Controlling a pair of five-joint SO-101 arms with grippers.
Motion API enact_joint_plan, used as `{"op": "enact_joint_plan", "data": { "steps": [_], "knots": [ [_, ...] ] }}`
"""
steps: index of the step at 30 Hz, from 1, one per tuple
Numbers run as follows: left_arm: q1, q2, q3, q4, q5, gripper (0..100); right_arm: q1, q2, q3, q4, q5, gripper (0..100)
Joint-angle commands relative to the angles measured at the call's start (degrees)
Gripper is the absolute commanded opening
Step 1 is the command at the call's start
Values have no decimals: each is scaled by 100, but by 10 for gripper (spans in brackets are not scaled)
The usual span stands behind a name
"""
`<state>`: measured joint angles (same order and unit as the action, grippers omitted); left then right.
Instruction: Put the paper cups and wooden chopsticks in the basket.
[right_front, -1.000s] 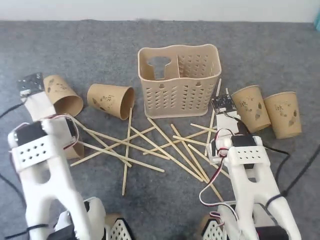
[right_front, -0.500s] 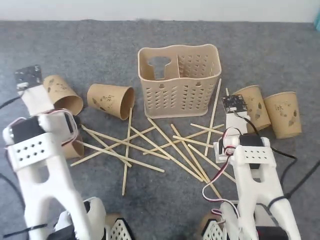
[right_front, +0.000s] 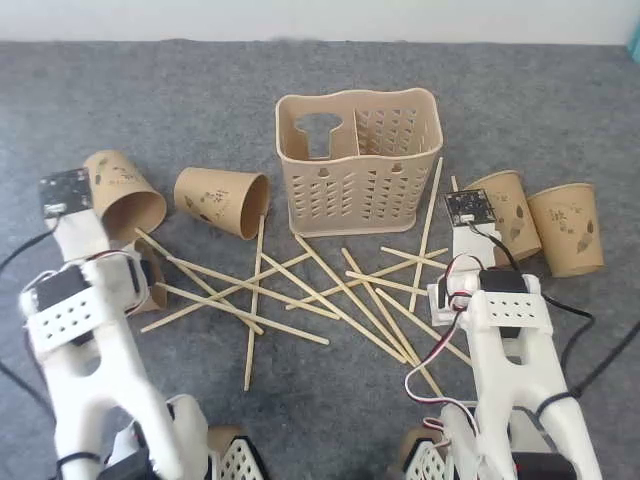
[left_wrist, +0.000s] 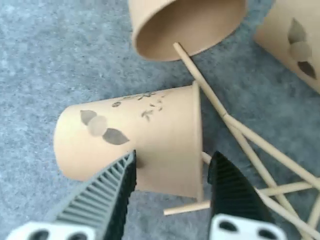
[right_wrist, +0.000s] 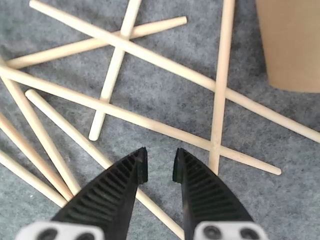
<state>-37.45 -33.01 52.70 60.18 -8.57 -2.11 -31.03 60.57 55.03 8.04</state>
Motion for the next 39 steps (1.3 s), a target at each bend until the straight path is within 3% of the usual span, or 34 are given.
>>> {"op": "enact_joint_plan", "data": {
  "steps": [1,6,20,33,39],
  "knots": [
    [-149,18,-4,-97,-167,190,57,-286,-44,-92,-35,93],
    [-149,18,-4,-97,-255,3,57,-286,-44,-92,-35,93],
    [-466,18,-31,62,-105,12,84,-286,-53,-101,-35,92],
    [-413,18,-3002,2822,378,12,268,-321,-35,-171,-53,91],
    [396,18,-3987,3640,809,12,699,-321,-70,-215,-79,91]
  ]
}}
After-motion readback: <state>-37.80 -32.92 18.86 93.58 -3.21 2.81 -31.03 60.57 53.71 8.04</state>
